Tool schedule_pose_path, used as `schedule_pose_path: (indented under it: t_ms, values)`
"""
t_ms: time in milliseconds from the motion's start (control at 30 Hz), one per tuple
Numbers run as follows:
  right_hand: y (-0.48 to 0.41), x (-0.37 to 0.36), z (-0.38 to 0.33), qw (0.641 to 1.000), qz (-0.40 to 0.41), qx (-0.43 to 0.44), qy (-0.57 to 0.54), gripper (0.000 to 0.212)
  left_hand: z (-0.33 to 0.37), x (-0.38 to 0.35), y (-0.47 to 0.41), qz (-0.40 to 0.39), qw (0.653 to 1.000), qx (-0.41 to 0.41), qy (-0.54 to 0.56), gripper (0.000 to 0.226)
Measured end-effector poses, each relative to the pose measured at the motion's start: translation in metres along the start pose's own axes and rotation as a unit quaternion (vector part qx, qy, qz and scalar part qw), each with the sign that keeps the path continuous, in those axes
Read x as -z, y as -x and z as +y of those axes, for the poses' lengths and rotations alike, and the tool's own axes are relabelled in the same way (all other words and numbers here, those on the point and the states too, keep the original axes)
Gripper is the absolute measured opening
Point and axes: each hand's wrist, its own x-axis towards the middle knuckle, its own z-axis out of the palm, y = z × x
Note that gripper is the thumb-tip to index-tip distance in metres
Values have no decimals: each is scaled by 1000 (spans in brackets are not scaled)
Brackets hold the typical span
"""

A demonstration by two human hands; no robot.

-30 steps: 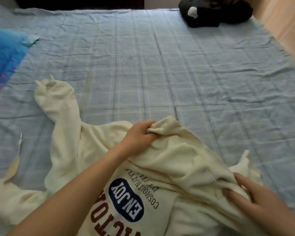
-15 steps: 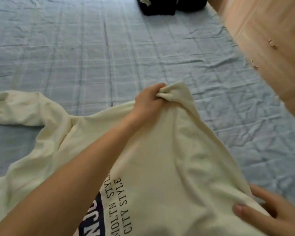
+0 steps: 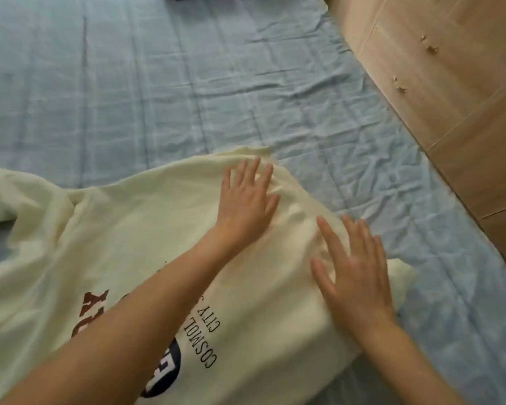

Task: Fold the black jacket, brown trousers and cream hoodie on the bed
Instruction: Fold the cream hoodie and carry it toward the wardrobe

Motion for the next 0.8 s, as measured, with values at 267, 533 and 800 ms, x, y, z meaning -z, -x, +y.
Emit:
schedule_pose_path:
  t_ms: [267,533,800]
  values:
    - [23,-70,9,992,-117,33,43,61,-19,-66,28,-59,988,-94,-108,62]
    - [62,-18,-32,993,-89,63,-53,59,-8,14,76,-116,989,-88,8,55]
    - [229,-35,-91,940,-32,314,-131,30,-80,43,375,99,984,-147,-8,31]
